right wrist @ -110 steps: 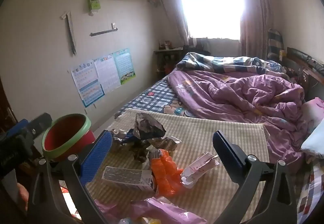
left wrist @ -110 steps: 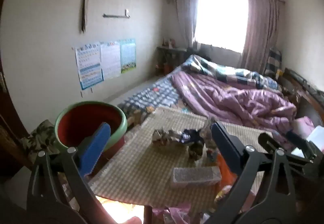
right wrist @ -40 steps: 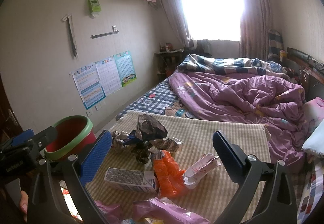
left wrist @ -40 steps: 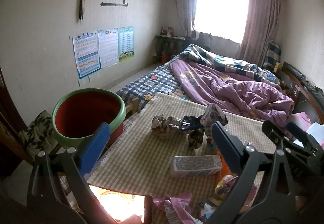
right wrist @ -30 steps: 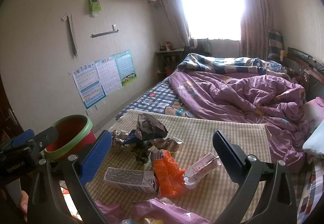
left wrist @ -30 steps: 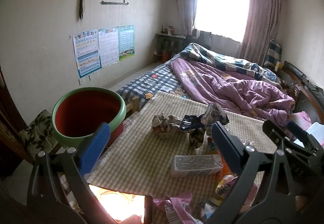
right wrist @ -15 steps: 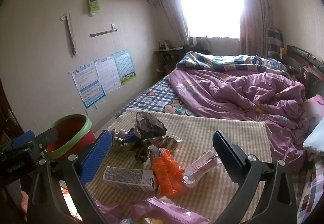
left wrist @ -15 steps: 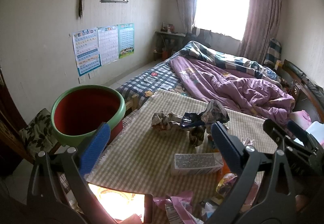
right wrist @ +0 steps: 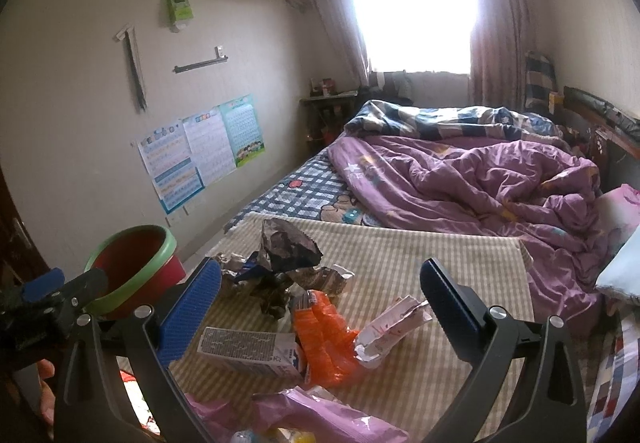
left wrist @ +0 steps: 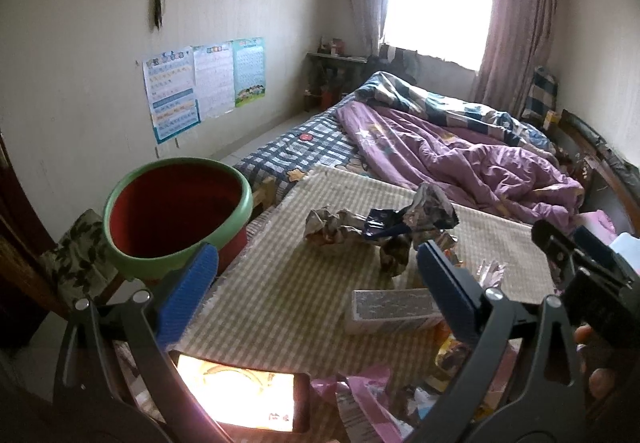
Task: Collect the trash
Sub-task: 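Grasp the pink snack bag with the left tool while the right tool grasps a pink wrapper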
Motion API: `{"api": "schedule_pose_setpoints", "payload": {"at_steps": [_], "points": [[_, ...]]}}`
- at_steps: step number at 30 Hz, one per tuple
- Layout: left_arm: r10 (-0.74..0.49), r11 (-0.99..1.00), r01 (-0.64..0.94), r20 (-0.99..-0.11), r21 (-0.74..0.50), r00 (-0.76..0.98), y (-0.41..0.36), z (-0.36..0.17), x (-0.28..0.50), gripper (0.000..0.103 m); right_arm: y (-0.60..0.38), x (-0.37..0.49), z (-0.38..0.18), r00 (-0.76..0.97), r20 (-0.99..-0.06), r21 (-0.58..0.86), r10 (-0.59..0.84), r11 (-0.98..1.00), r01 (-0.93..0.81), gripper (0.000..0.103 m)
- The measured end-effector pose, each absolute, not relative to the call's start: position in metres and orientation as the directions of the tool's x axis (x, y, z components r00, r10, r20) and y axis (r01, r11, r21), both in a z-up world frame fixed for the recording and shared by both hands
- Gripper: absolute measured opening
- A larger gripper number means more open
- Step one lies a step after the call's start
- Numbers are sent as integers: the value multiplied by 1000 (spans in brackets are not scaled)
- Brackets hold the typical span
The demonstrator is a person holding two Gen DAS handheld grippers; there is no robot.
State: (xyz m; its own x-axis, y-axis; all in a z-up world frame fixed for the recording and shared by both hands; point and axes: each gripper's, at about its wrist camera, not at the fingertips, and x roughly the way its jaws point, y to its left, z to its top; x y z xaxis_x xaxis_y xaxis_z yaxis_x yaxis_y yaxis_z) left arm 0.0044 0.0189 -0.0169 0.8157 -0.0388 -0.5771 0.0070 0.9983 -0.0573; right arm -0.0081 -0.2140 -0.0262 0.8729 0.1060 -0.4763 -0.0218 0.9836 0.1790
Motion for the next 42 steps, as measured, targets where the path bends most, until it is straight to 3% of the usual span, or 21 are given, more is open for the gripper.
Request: {"api": "schedule_pose_setpoints", "payload": {"at_steps": [6,10,16,19,21,24,31,33,36,37,42], "points": [[-167,986,133,-618,-101,768,19,-27,-1,98,-221,-8,-27,856,-504,177,121,984,-34,96],[-270,961,218,-725,-168,633,15,-63,-9,94,-233,-11,-38,833,-543,151,102,988,-22,96],[-338,931,286,-838,-229,429,-2,-120,-18,76,-252,-17,-61,746,-647,193,155,980,-36,96],[-364,919,293,-854,-264,372,-5,-132,-15,66,-252,-20,-72,701,-688,197,186,978,-65,96],[-387,910,296,-852,-291,353,-7,-137,-11,53,-250,-21,-79,677,-706,208,209,974,-83,96],[-387,908,308,-852,-285,352,-19,-142,-2,50,-243,-20,-91,630,-738,226,243,968,-109,93],[-395,904,334,-822,-267,411,-33,-132,11,48,-237,-17,-109,561,-778,250,283,959,-136,77],[-393,906,334,-809,-260,437,-33,-125,15,48,-242,-15,-114,546,-782,280,301,952,-123,68],[-392,909,333,-789,-251,474,-30,-113,18,48,-246,-14,-116,539,-779,310,321,944,-114,42],[-391,910,334,-781,-248,486,-29,-109,19,48,-246,-15,-115,545,-782,294,303,950,-106,23],[-401,910,328,-738,-254,542,-17,-89,18,48,-246,-22,-102,583,-761,275,285,955,-107,14]]}}
